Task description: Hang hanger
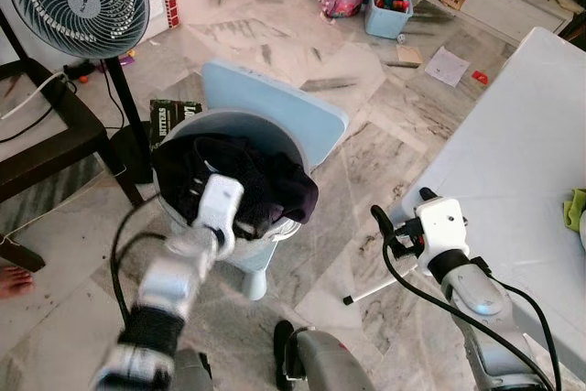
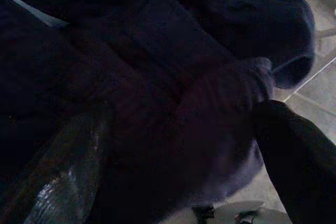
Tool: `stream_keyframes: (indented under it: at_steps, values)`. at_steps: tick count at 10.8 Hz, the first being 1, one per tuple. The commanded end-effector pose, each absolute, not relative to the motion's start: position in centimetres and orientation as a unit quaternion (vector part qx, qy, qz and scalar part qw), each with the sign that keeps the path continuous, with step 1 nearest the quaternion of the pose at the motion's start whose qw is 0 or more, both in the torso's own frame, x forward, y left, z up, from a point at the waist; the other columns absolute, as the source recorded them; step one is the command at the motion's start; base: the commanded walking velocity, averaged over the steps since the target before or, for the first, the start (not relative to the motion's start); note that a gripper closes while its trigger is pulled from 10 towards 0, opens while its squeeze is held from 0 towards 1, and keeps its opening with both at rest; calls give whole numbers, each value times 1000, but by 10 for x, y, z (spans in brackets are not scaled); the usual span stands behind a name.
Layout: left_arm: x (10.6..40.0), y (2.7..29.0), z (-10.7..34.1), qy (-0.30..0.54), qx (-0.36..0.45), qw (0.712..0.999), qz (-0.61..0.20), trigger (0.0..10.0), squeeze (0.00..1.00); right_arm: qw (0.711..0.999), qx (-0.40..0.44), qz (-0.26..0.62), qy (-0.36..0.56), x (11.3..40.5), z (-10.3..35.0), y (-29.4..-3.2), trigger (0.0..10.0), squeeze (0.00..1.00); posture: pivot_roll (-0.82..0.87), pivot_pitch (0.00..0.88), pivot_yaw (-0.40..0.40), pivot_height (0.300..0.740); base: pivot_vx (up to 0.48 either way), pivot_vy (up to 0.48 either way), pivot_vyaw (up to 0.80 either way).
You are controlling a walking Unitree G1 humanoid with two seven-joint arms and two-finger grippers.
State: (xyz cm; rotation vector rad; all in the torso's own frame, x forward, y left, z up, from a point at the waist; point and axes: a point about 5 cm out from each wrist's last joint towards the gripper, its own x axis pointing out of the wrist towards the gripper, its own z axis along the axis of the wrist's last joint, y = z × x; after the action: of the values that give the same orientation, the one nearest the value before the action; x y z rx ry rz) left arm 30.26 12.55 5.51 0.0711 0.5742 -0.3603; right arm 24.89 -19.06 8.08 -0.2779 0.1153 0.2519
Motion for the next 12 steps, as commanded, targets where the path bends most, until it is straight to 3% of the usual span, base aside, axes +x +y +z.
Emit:
stream_keyframes:
  at_steps: [1,7,12]
  values:
    - [304,125,51,292,23,939,-178,10000,0,980,-139,126,71,247,76,-192,10000,0,-88,166,-124,740,0,0,0]
    - [319,108,56,282,12,932,-225,10000,0,979,-142,125,70,245,75,-190,10000,0,-93,171,-120,740,0,0,0]
    - [302,94,34,347,-25,905,-245,10000,0,979,-143,126,71,246,74,-188,10000,0,-94,170,-117,740,0,0,0]
